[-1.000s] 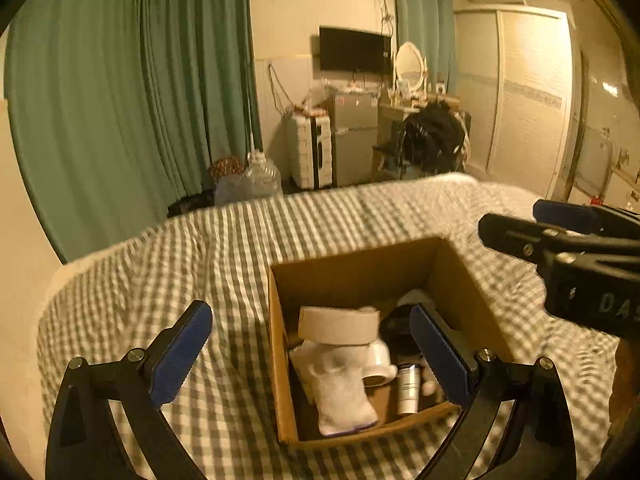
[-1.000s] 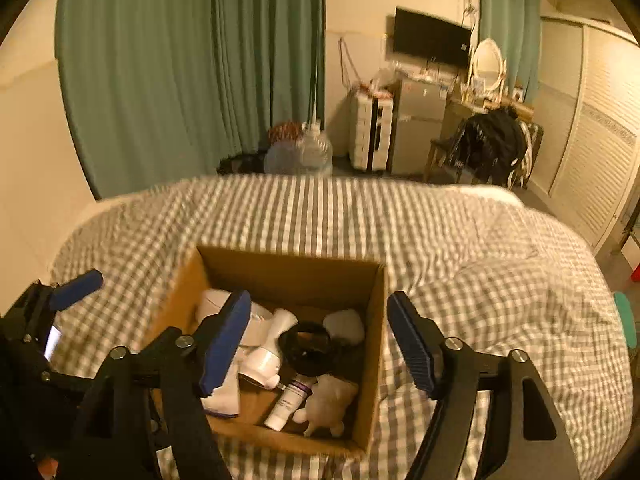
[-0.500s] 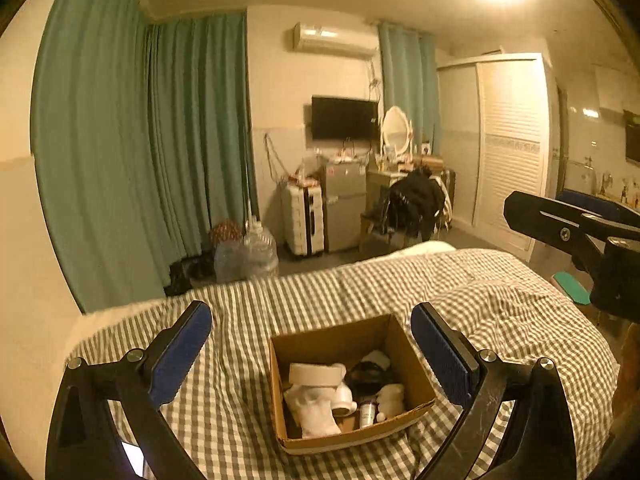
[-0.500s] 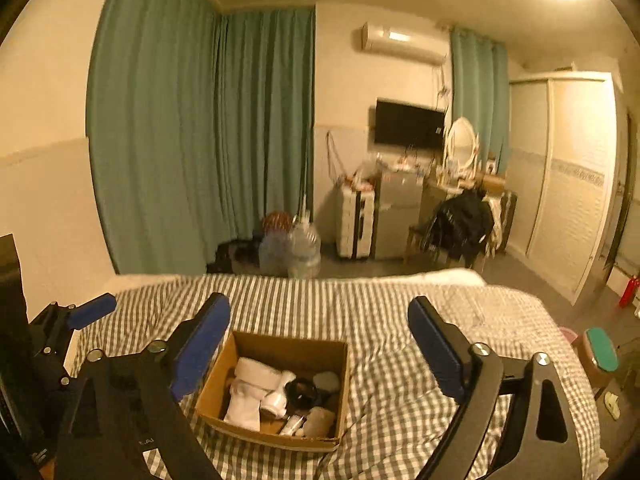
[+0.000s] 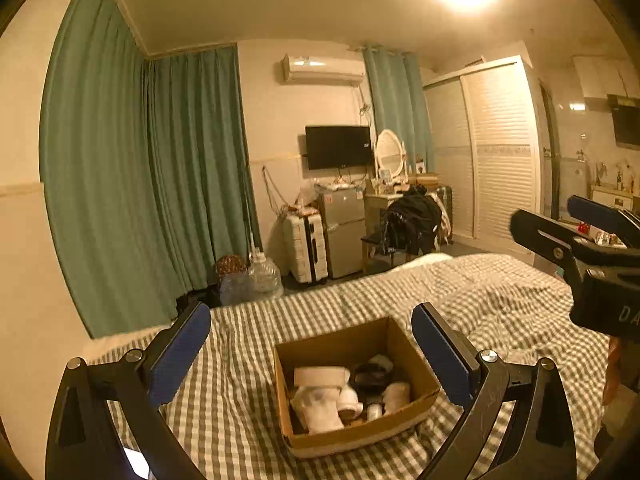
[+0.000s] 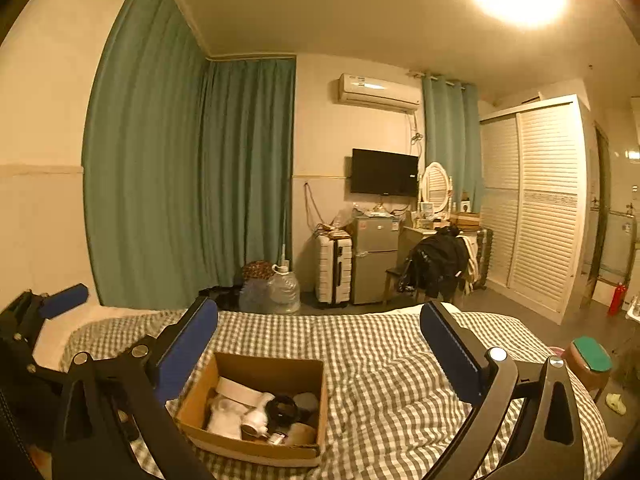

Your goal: Organize objects

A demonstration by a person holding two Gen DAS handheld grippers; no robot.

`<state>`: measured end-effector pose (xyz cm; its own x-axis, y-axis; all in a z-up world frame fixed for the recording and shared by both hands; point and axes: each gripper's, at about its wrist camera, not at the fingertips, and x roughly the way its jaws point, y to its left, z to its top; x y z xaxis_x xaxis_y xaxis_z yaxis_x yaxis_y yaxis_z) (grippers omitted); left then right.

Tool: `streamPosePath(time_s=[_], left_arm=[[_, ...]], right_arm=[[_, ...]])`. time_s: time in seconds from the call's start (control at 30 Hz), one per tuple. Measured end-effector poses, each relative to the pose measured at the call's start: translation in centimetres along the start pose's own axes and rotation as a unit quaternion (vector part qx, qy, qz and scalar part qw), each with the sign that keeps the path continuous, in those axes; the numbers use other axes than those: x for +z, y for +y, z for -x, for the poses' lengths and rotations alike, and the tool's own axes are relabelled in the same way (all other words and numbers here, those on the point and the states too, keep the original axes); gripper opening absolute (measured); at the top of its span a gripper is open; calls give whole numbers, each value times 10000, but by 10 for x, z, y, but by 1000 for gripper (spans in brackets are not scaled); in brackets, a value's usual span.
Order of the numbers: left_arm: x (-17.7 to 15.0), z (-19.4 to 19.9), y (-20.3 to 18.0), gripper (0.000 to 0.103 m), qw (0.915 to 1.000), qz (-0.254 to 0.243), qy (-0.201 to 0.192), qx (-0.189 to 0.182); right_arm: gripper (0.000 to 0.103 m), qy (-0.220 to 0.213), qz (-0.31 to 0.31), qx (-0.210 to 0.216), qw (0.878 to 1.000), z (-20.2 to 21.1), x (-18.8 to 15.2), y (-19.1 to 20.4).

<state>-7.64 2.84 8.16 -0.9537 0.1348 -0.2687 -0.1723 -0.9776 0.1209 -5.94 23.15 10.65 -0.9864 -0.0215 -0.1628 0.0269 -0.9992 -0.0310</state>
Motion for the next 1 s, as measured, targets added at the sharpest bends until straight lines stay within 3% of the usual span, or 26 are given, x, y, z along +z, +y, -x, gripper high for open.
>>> streamPosePath(time_s=[0.37,0.5,0.6,0.77,1.0], left_arm=[[-59,-25,12,103,9988,295,336,206],[-89,-24,17,103,9977,493,348,305],[-114,-29,16,103,9961,522,641,313],[-138,-32,12,103,9947,467,850,339],[-135,-27,17,103,9943,590,737,494]], right_arm=[[102,531,112,-44,9985,-38,-81,8],[102,504,62,-256,9984,-45,-113,11],[102,464,129,-497,9976,-48,-136,12],[102,547,140,-508,9971,-51,-142,15],[102,677,247,-548,9959,-53,-149,21]])
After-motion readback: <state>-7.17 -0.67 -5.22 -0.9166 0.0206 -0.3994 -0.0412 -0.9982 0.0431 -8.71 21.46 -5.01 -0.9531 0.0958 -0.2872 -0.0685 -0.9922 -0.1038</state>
